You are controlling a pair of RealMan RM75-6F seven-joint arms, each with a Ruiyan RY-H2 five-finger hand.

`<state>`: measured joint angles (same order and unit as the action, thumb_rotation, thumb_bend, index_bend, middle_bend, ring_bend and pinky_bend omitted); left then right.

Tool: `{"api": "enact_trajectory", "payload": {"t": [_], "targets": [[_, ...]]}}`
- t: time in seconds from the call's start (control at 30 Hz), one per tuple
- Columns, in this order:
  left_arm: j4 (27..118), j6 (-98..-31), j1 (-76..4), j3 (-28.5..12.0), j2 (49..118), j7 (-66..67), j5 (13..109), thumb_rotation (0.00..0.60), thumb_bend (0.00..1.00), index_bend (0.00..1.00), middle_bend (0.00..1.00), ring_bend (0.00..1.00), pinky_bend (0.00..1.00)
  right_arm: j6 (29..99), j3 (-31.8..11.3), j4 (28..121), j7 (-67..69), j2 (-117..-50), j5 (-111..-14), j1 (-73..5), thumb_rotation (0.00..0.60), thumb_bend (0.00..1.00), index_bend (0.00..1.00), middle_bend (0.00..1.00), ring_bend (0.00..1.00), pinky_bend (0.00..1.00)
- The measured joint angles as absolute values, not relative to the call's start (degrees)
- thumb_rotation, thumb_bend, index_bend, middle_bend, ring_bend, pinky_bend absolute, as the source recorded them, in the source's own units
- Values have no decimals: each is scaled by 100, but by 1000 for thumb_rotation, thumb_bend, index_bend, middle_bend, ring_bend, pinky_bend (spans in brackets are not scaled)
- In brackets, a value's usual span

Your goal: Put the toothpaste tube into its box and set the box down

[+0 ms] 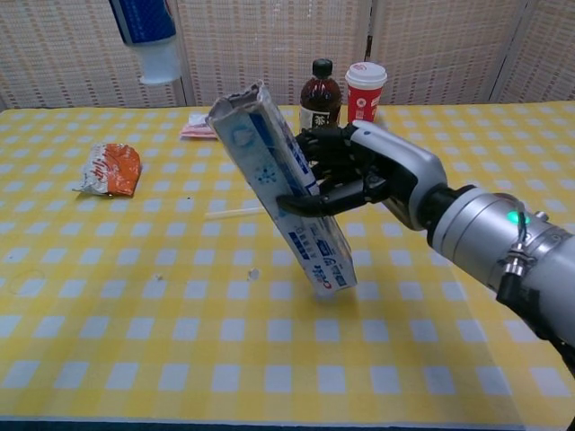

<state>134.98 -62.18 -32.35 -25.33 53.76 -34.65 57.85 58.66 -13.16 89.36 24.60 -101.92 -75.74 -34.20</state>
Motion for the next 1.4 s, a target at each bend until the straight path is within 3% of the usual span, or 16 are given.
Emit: {"api": "enact_trajectory", "payload": {"t": [0.37, 1.3, 1.4], "targets": [[13499, -6223, -3325, -2566, 5537, -3302, 5695, 600, 693, 815, 1000, 1000, 1000, 5687, -1582, 8737, 2763, -10667, -7505, -3723, 600, 302, 485, 420, 416, 421], [13498, -6328, -3377, -2299, 6023, -2726, 5736, 600, 693, 815, 1000, 1000, 1000, 6000, -1994, 9454, 3030, -10675, -7638, -3889, 600, 302, 486, 420, 419, 421], [13499, -6431, -3383, -2277, 6107, -2597, 5704, 600, 679, 745, 1000, 1000, 1000, 6045, -1983, 9513, 2998, -10622, -7634, -3871, 600, 302, 485, 420, 418, 421]]}}
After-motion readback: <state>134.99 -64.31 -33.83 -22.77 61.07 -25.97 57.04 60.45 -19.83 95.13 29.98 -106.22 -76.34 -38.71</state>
